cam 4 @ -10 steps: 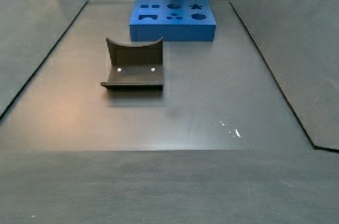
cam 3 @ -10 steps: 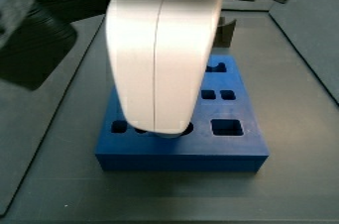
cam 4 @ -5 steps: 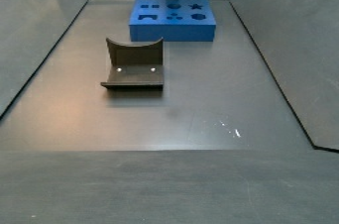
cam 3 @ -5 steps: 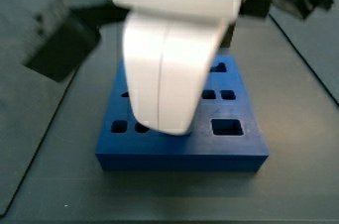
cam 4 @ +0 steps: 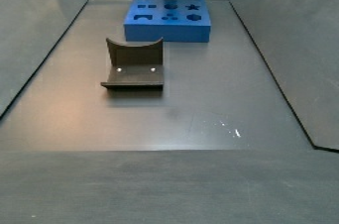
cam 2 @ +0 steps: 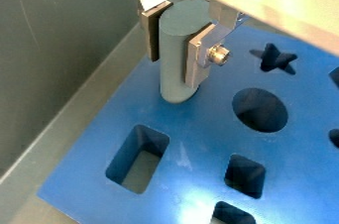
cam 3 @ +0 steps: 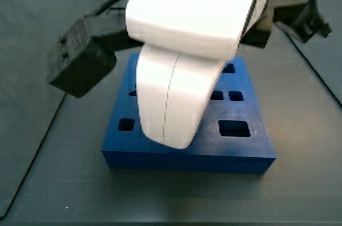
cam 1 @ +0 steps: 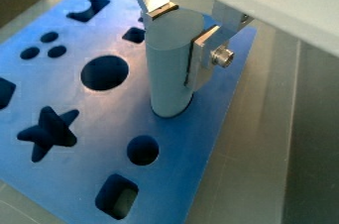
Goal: Insert the oval object.
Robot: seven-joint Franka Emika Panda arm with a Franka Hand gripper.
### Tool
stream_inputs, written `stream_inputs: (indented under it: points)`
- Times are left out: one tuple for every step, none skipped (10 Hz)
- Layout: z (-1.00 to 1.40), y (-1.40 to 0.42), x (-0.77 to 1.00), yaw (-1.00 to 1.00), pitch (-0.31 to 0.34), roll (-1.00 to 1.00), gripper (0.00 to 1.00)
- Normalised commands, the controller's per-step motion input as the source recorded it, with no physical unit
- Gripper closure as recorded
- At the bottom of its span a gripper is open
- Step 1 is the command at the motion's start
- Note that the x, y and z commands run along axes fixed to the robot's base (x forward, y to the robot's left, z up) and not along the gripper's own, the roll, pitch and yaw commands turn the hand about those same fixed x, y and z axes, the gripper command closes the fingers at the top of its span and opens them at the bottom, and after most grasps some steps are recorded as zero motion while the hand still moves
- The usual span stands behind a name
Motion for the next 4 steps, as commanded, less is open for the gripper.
stream_inputs:
  points:
    - [-0.35, 0.13, -0.23, 0.29, -0.203, -0.17, 1.00]
    - [-0.26, 0.05, -0.24, 0.29, -0.187, -0.11, 1.00]
    - [-0.08, 0.00, -0.16, 0.11, -0.143, -0.08, 1.00]
    - [0.00, 0.00, 0.00, 0.00, 0.000, 0.00, 1.00]
